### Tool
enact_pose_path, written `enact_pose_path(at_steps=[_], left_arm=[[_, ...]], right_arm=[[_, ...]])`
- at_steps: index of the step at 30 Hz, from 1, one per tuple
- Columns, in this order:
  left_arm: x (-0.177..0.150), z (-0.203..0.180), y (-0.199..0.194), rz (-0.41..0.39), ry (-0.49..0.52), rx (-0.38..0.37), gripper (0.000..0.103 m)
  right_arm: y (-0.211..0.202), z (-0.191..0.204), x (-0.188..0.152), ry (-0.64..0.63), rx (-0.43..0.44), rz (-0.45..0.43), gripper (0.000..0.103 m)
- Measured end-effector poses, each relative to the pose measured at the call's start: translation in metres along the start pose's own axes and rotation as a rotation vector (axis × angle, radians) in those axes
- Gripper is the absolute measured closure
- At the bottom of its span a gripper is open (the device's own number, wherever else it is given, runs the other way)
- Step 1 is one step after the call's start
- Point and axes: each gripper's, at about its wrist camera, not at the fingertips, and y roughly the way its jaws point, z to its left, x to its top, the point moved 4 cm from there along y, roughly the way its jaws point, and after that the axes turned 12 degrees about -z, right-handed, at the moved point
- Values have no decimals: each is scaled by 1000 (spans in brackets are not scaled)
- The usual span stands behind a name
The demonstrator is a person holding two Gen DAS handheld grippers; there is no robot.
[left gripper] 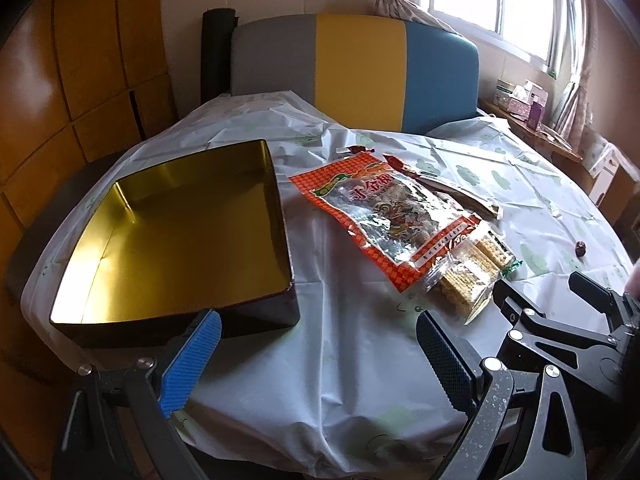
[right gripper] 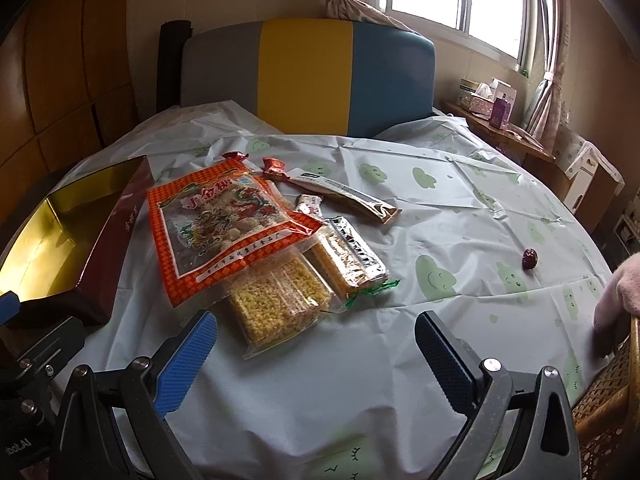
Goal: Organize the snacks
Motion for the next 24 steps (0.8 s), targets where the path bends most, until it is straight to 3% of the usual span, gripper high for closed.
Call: enact_pose_path(at_steps=[24], left_arm=[[7, -27, 6, 6, 61, -44, 4]], right_arm=[[6, -24, 20, -1, -29, -37, 1]])
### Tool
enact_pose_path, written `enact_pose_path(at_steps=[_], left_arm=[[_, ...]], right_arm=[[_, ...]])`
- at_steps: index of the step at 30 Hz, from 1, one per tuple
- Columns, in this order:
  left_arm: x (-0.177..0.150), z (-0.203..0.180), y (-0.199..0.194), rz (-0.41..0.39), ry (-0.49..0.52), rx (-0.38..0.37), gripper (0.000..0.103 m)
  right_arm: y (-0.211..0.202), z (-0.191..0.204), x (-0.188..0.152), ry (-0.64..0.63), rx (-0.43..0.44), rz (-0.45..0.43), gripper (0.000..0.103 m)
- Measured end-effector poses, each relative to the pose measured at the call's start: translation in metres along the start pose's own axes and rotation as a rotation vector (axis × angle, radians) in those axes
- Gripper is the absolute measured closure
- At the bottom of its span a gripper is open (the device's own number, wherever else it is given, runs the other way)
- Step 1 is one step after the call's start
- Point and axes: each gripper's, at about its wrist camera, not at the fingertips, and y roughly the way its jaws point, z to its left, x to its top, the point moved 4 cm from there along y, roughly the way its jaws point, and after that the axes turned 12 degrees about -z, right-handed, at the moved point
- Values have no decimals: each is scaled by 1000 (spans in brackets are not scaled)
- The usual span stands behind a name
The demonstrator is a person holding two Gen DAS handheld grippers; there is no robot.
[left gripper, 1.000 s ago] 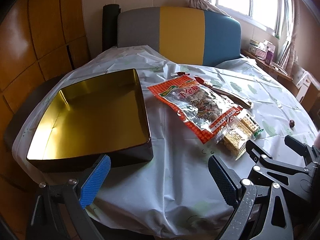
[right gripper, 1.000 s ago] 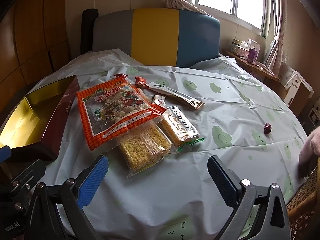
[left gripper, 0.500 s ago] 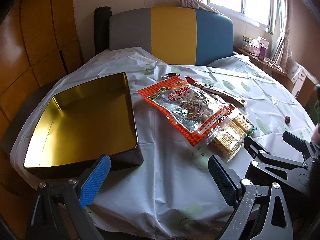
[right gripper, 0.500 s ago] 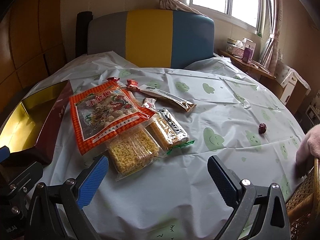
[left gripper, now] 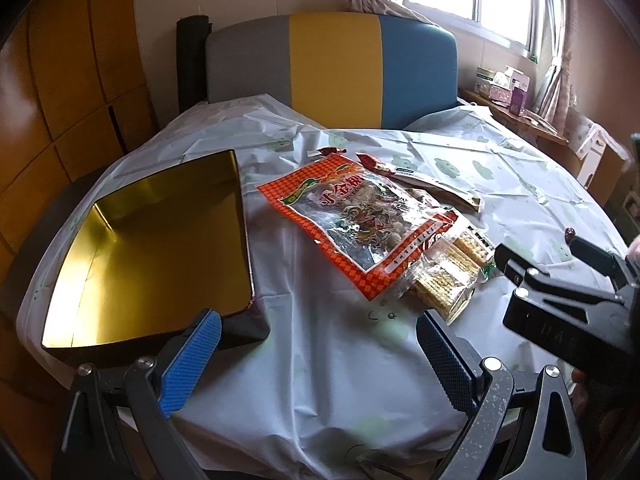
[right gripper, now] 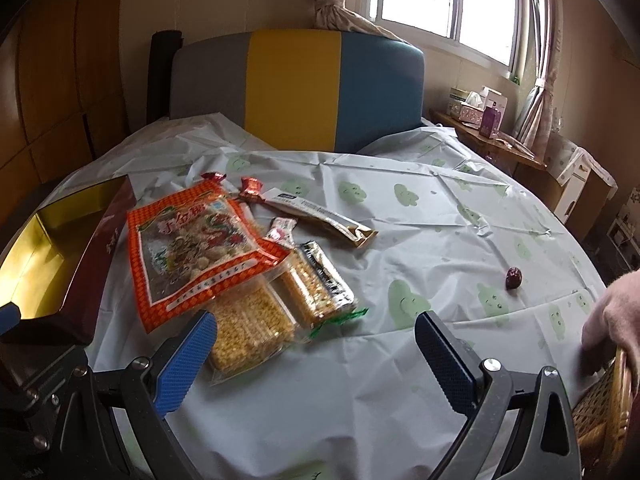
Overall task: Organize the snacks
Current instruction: 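Reach the left gripper to the orange-bordered candy bag and grasp it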
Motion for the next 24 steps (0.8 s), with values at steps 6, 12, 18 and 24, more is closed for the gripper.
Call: enact_pose_path(at_steps=[6, 12, 18, 24], left_arm=[[3, -7, 5, 10, 6, -15, 4], [8, -13, 21, 61, -43, -84, 4], [17, -17, 44, 139, -162, -203, 4], [31, -11, 68, 174, -265, -224, 18]], right_arm=[[3, -9, 4, -1, -13, -1, 1], [10, -17, 14, -23, 7, 21, 1], [28, -36, 48, -33, 53, 62, 1], [54, -63, 82, -72, 51, 40, 1]])
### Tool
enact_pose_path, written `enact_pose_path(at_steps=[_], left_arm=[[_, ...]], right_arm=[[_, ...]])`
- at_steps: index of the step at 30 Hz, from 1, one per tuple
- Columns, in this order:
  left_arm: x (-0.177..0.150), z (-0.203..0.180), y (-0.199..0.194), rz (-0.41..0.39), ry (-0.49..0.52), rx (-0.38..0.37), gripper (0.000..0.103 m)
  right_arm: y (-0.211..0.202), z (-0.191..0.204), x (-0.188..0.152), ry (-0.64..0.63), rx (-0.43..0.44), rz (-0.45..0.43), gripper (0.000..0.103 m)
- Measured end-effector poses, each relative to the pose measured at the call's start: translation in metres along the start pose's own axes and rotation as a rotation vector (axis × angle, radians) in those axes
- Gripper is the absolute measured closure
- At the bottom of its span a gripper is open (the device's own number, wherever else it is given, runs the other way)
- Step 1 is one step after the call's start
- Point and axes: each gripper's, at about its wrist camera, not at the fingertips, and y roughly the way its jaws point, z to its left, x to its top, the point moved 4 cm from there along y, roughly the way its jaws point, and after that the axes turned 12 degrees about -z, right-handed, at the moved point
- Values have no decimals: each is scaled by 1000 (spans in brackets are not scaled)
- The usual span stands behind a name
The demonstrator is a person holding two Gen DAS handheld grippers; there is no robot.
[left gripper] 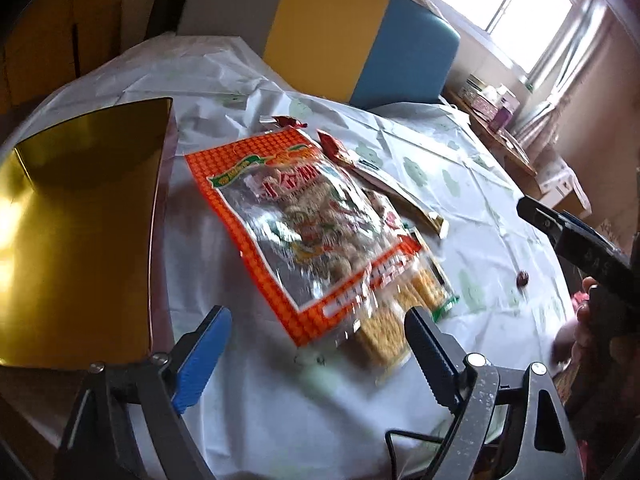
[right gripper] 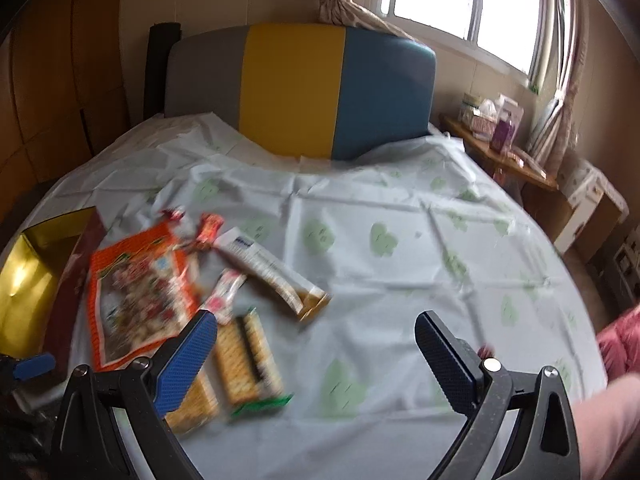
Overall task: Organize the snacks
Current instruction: 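Reach the left gripper to the orange-bordered candy bag and grasp it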
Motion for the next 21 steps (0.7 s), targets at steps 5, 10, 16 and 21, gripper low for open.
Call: enact_pose_path(at_steps=[5, 10, 16, 21], left_arm=[[16, -2, 24, 18, -20, 14, 20], [23, -1, 54, 53, -39, 63, 18], [26, 8, 78, 77, -167, 136, 7], [40, 5, 98, 68, -157, 196, 5]], right_arm=[[26, -14, 5, -48, 24, -39, 1], [48, -24, -13, -28, 33, 21, 2], [54, -28, -9, 28, 71, 24, 2], [50, -27, -7, 36, 94, 20, 2]])
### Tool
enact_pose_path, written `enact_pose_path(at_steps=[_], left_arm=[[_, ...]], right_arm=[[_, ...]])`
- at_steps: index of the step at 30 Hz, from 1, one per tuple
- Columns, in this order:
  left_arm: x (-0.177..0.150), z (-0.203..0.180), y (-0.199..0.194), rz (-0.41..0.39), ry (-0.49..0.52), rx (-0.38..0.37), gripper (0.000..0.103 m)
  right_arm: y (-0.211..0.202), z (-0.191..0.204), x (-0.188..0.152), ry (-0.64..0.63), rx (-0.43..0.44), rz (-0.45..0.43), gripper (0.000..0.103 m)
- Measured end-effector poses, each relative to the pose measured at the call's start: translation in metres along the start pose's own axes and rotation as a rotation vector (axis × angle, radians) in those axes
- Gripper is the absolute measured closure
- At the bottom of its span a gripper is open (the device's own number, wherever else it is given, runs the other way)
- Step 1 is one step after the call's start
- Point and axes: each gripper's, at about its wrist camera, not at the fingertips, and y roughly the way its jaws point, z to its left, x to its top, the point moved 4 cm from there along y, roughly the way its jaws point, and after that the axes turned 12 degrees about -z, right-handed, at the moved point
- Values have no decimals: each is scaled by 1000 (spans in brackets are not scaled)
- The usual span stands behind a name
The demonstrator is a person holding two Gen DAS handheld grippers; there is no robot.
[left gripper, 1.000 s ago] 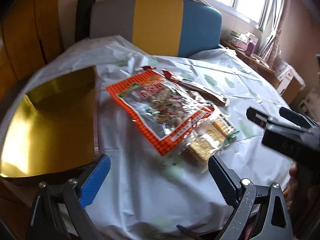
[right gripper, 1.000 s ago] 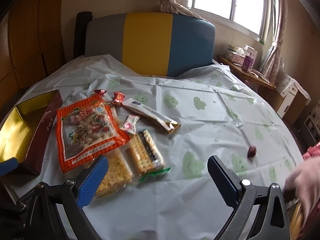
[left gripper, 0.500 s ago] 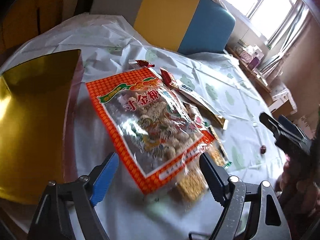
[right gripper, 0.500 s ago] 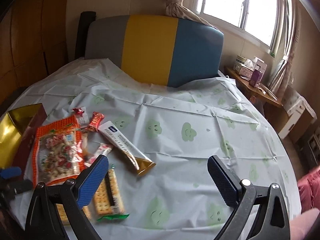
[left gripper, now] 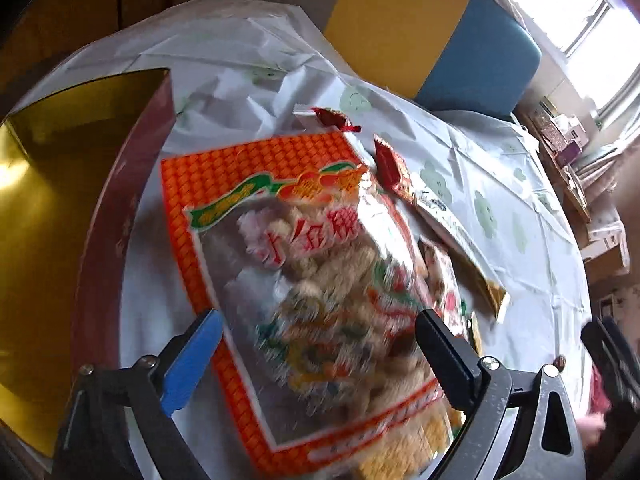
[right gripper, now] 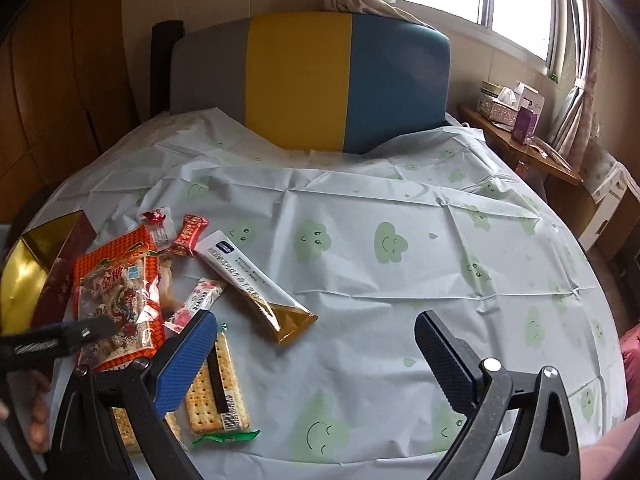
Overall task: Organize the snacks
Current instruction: 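Reach the left gripper to the orange-bordered candy bag and grasp it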
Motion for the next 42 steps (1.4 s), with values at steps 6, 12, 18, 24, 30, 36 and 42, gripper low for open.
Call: enact_pose_path(at_steps=[6, 12, 18, 24, 30, 36, 42], left_arm=[[12, -21, 24, 18, 70, 95, 0], [7, -30, 21, -35, 156, 61, 25], [-1, -40, -6, -120, 297, -39, 85], [-3, -30, -29, -106, 325, -115, 100], [-15, -12, -51, -52, 295, -143, 88], [-14, -10, -54, -57, 270, -105, 22], [-14, -25, -13, 72, 299, -35, 16]], right_arm=[[0, 1, 1, -4, 5, 4, 2], [2, -7, 1, 23, -5, 16, 1], [4, -10, 1, 34, -18, 22, 1], [6, -12, -1, 27, -39, 26, 1], [6, -13, -3, 33, -46, 35, 1], [5, -8, -4, 16, -41, 35, 2], [2, -8, -3, 18, -38, 30, 2]])
